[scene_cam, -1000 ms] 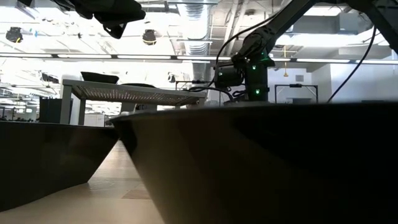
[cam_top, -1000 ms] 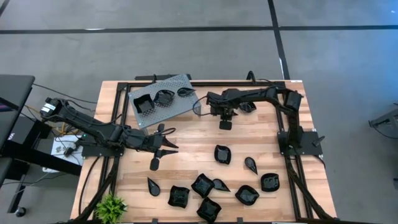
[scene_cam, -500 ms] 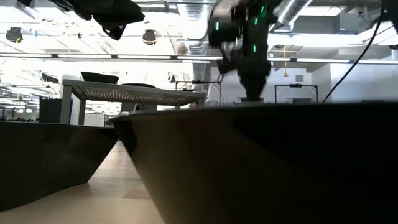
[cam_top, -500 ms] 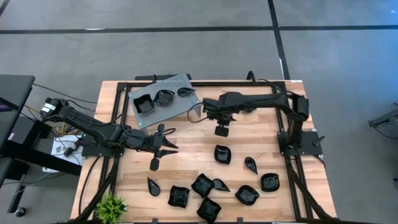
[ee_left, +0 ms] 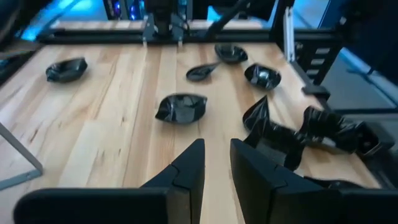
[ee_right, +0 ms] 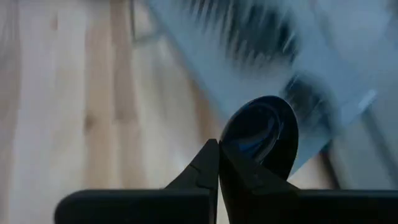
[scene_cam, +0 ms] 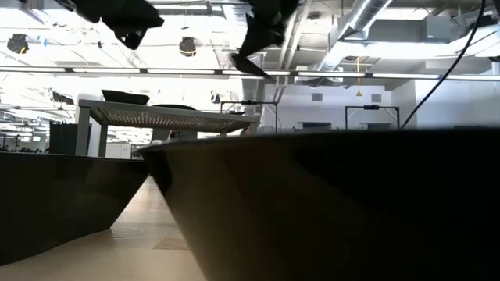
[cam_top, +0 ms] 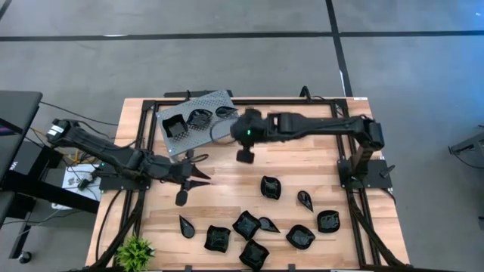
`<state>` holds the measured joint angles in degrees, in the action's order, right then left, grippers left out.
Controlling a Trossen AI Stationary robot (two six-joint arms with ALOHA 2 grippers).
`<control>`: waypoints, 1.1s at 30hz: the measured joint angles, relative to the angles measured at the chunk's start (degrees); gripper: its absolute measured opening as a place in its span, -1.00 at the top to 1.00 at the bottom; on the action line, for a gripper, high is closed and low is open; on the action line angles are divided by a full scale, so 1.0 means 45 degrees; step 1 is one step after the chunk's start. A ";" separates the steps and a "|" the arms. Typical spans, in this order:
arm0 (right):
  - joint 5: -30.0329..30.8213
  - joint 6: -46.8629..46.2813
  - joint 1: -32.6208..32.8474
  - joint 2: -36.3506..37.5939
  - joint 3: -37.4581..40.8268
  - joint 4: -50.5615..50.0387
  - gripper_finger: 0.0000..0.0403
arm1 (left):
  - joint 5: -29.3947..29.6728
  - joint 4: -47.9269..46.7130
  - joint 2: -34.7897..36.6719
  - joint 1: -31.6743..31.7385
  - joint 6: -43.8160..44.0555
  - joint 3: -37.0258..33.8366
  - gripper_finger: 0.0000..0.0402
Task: Pick & Place Mini shaped plates
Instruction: Stack the black drop shaped plate on top of the black drop shaped plate on the shelf
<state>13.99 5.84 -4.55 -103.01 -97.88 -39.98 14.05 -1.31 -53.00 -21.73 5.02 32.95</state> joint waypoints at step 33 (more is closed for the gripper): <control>-0.0162 0.5168 -0.2794 -0.3433 -0.1958 0.2524 1.00 | 0.0004 -0.0752 0.0477 -0.0011 -0.0010 0.0000 0.61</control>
<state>13.27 29.09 -17.12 -118.45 -106.69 -28.62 14.06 -4.69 -50.85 -21.78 4.97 32.95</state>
